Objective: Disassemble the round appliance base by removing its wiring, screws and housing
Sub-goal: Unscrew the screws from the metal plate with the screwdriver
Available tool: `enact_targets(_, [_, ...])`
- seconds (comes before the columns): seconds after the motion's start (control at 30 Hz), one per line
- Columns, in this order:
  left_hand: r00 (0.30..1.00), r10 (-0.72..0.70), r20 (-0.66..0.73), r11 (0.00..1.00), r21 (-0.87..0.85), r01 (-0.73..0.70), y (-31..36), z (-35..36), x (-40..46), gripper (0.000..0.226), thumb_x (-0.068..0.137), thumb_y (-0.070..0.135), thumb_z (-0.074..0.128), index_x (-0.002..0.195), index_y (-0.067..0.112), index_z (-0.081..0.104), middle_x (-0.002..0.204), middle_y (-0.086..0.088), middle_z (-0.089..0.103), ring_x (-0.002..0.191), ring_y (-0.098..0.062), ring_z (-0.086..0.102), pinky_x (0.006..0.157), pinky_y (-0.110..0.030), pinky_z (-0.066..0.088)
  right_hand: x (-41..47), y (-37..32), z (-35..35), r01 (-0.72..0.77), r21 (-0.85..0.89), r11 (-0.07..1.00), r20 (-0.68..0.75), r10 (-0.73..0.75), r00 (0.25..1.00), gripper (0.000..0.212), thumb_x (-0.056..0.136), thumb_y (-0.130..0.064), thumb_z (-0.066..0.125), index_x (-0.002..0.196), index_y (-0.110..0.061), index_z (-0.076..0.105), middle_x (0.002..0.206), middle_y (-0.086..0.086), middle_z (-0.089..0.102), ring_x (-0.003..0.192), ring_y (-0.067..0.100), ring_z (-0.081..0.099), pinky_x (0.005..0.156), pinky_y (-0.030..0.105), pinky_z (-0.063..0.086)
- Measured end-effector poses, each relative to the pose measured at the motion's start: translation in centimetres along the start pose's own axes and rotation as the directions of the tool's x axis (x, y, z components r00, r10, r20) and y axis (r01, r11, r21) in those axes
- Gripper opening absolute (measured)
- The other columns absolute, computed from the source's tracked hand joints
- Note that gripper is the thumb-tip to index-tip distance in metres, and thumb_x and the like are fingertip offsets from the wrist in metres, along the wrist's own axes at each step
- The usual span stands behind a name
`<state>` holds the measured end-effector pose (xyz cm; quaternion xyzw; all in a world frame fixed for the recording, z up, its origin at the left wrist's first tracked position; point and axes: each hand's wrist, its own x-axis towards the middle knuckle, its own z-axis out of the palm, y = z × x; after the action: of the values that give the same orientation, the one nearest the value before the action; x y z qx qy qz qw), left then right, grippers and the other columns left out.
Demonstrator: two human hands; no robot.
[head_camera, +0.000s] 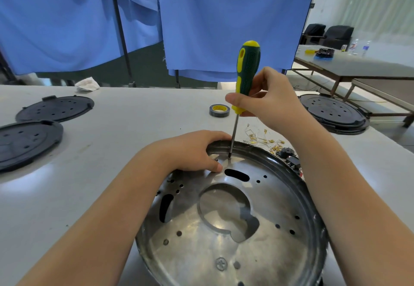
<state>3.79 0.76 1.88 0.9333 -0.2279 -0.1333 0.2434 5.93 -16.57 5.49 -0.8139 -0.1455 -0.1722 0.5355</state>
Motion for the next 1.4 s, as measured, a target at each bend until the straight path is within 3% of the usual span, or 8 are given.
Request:
enact_targets(0.07, [1.0,0.0,0.001,1.0,-0.003,0.0,0.0,0.0,0.1,0.069,0.085,0.025,0.07,0.144,0.035,0.035,0.139,0.011,0.048,0.12,-0.01,0.048,0.105,-0.029,0.037,0.1,0.1,-0.3,0.01,-0.043,0.999,-0.007,-0.01,1.0,0.041,0.069,-0.034,0.084,0.087,-0.014,0.052,0.078,-0.001,0.06,0.072,0.017,0.069,0.066,0.033,0.061])
enact_targets(0.23, [1.0,0.002,-0.008,1.0,-0.006,-0.002,-0.2,0.1,0.2,0.069,0.085,0.026,0.07,0.143,0.037,0.035,0.139,0.012,0.047,0.119,-0.009,0.048,0.102,-0.026,0.038,0.0,-0.2,-0.7,0.075,-0.098,0.992,0.047,-0.07,0.996,0.029,0.073,-0.03,0.081,0.087,-0.02,0.058,0.08,-0.007,0.064,0.066,-0.001,0.062,0.064,0.01,0.051])
enact_targets(0.47, [0.998,0.03,-0.053,0.999,-0.009,-0.03,-0.2,0.3,0.4,0.061,0.086,0.028,0.069,0.14,0.035,0.041,0.128,0.015,0.05,0.108,-0.003,0.048,0.085,-0.009,0.036,-0.4,-0.2,-0.8,0.061,0.056,0.997,0.192,-0.071,0.979,0.02,0.091,-0.006,0.062,0.111,-0.009,0.061,0.098,0.002,0.073,0.089,0.01,0.071,0.081,0.023,0.056])
enact_targets(0.63, [0.973,0.071,-0.221,0.931,-0.335,-0.144,0.2,0.2,0.5,0.038,0.093,0.021,0.061,0.13,0.026,0.055,0.128,0.014,0.058,0.121,-0.001,0.052,0.102,-0.02,0.041,-0.4,0.1,-0.6,0.074,0.078,0.994,0.211,-0.089,0.973,0.029,0.096,0.001,0.051,0.123,-0.009,0.054,0.101,-0.001,0.071,0.094,0.003,0.068,0.079,0.017,0.053])
enact_targets(0.83, [0.95,0.05,-0.307,0.816,-0.536,-0.216,0.5,0.5,0.7,0.029,0.097,0.007,0.052,0.126,0.006,0.057,0.111,-0.004,0.071,0.101,-0.007,0.067,0.09,-0.016,0.051,-0.3,0.2,0.0,0.087,0.096,0.992,0.274,-0.11,0.955,0.031,0.097,0.004,0.045,0.121,-0.014,0.052,0.103,-0.006,0.07,0.101,0.003,0.066,0.082,0.018,0.053])
enact_targets(0.97, [0.925,0.039,-0.379,0.808,-0.533,-0.252,1.2,1.0,1.2,0.027,0.097,0.004,0.05,0.123,0.001,0.057,0.108,-0.012,0.07,0.096,-0.017,0.07,0.089,-0.021,0.053,-0.3,0.4,0.1,0.082,0.11,0.991,0.247,-0.107,0.963,0.028,0.098,0.0,0.045,0.122,-0.013,0.053,0.103,-0.008,0.07,0.099,0.002,0.066,0.084,0.019,0.054])
enact_targets(1.2, [0.889,0.003,-0.459,0.864,-0.446,-0.233,1.3,1.2,2.0,0.013,0.095,0.007,0.055,0.094,0.002,0.068,0.086,-0.014,0.073,0.068,-0.001,0.068,0.07,-0.009,0.05,-0.4,0.5,0.4,0.059,0.193,0.979,0.2,-0.098,0.975,0.024,0.093,0.0,0.055,0.112,-0.012,0.061,0.101,0.001,0.073,0.098,0.012,0.069,0.084,0.027,0.056])
enact_targets(1.4, [0.881,0.004,-0.474,0.901,-0.38,-0.209,1.7,1.4,2.3,0.013,0.093,0.011,0.058,0.09,0.008,0.07,0.081,-0.005,0.073,0.066,0.001,0.068,0.068,-0.005,0.047,-0.3,0.4,0.5,0.108,0.059,0.992,-0.04,-0.105,0.994,0.031,0.075,-0.026,0.08,0.096,-0.005,0.071,0.081,0.008,0.071,0.063,0.0,0.064,0.058,0.009,0.048])
